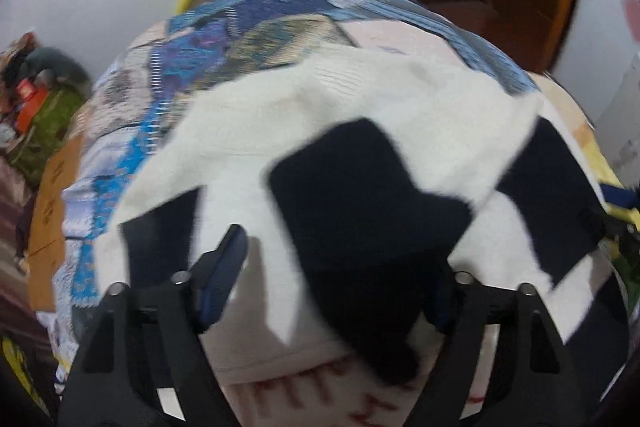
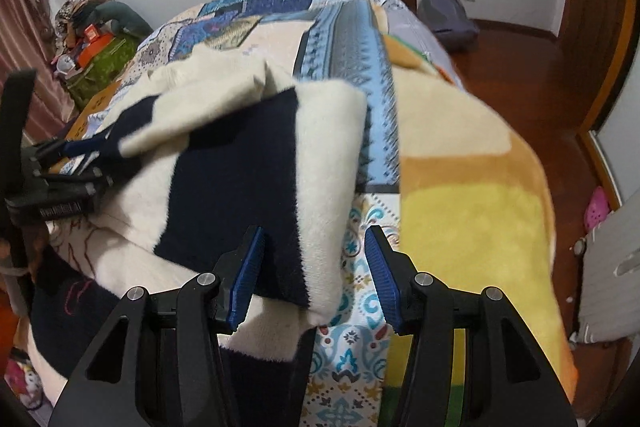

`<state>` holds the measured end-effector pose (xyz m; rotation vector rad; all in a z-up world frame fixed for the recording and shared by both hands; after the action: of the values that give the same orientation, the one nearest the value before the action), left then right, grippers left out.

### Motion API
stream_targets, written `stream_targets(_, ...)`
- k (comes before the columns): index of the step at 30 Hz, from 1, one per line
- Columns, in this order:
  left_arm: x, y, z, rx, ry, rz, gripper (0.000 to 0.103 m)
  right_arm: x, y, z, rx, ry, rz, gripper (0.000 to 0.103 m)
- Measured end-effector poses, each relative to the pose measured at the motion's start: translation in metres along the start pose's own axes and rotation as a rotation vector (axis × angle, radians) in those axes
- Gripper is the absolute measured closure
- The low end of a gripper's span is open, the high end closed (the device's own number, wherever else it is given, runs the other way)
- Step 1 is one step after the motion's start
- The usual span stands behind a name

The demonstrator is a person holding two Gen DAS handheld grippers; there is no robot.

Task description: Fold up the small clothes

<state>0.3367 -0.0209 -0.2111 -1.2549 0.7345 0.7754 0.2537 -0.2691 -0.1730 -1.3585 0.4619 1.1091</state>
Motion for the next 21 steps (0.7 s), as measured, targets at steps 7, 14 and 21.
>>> stream_targets(7,-0.010,0.019,0.073,-0.188,-0.028,-0.013,0.037,0.006,0.005,-0.001,-0.002,-0.035,0.018,0.055)
stream_targets(14,-0.013,0.059,0.123,-0.309,-0.050,0.014,0.042,0.010,0.006,0.003,-0.013,-0.027,0.023,0.055)
stream_targets(21,-0.014,0.078,0.157,-0.393,0.045,0.027,0.042,0.010,0.006,0.005,-0.013,-0.012,0.027,0.055)
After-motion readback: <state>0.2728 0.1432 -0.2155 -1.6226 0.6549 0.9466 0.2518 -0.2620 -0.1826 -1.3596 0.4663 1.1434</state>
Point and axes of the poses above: each gripper's, at about its wrist camera, not at the fingertips, and x roughly the way its jaws point, z to its left, y to its underside, the point moved 1 cm from there along x, roughly the way its jaws point
